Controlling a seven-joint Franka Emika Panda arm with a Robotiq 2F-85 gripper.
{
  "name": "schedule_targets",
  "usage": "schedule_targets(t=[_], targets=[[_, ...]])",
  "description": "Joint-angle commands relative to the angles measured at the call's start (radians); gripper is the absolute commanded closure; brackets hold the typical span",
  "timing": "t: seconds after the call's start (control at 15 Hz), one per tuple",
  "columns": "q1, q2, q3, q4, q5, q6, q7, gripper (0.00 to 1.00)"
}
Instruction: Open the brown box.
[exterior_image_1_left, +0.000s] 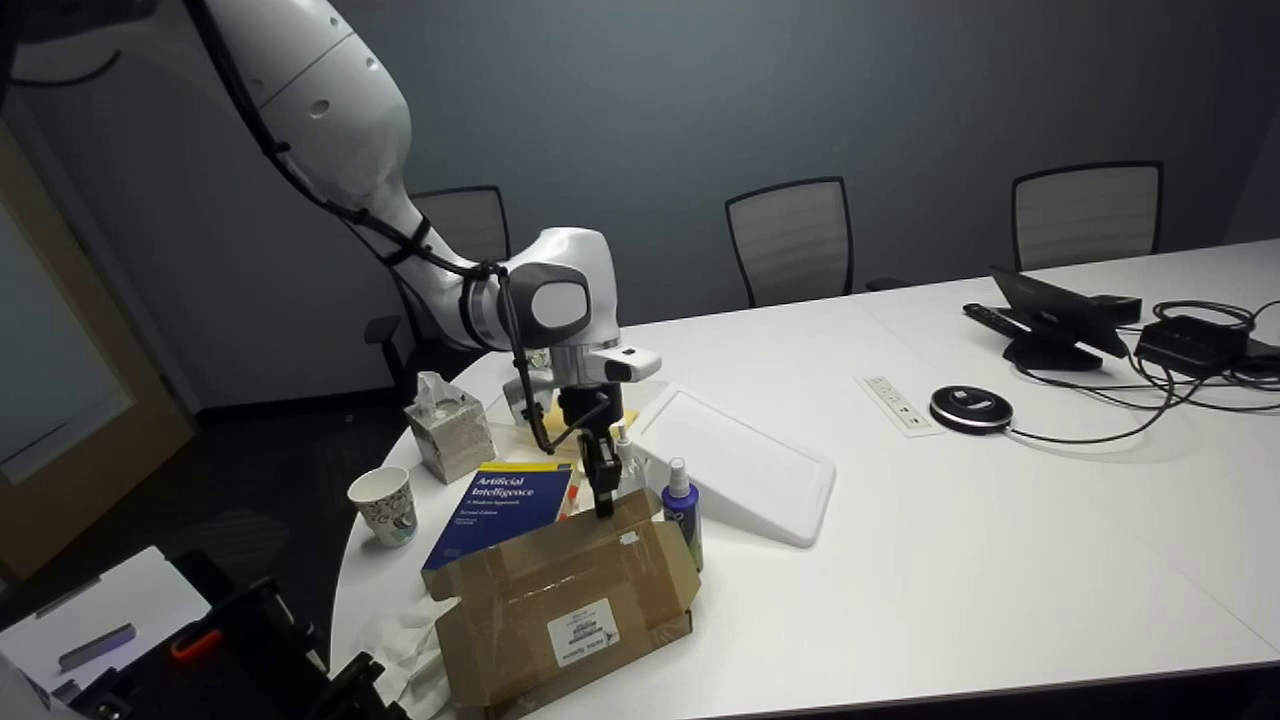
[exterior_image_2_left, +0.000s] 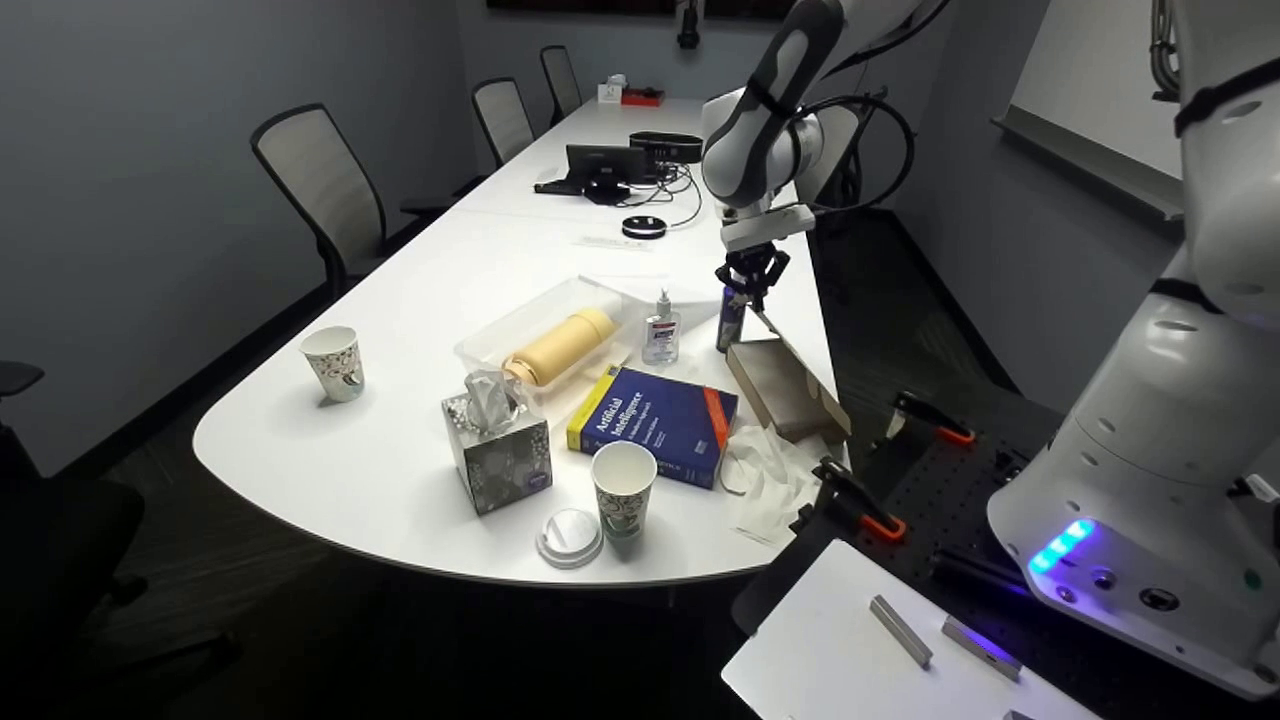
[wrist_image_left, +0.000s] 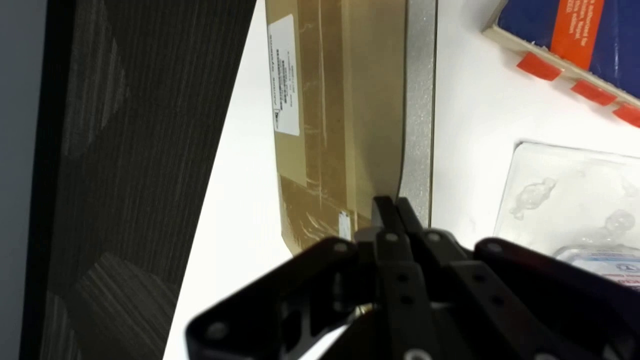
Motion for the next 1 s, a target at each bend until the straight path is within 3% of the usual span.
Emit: schedule_targets(t=[0.0, 0.4, 0.93], targets=[[-0.013, -0.083, -0.005, -0.092, 0.061, 0.063, -0.078, 0.99], [-0.068, -0.136, 0.001, -0.179, 0.167, 0.165, -0.18, 0.99], [-0.094, -0.251, -0.023, -0.228, 0.191, 0.159, -0.252, 0.99]])
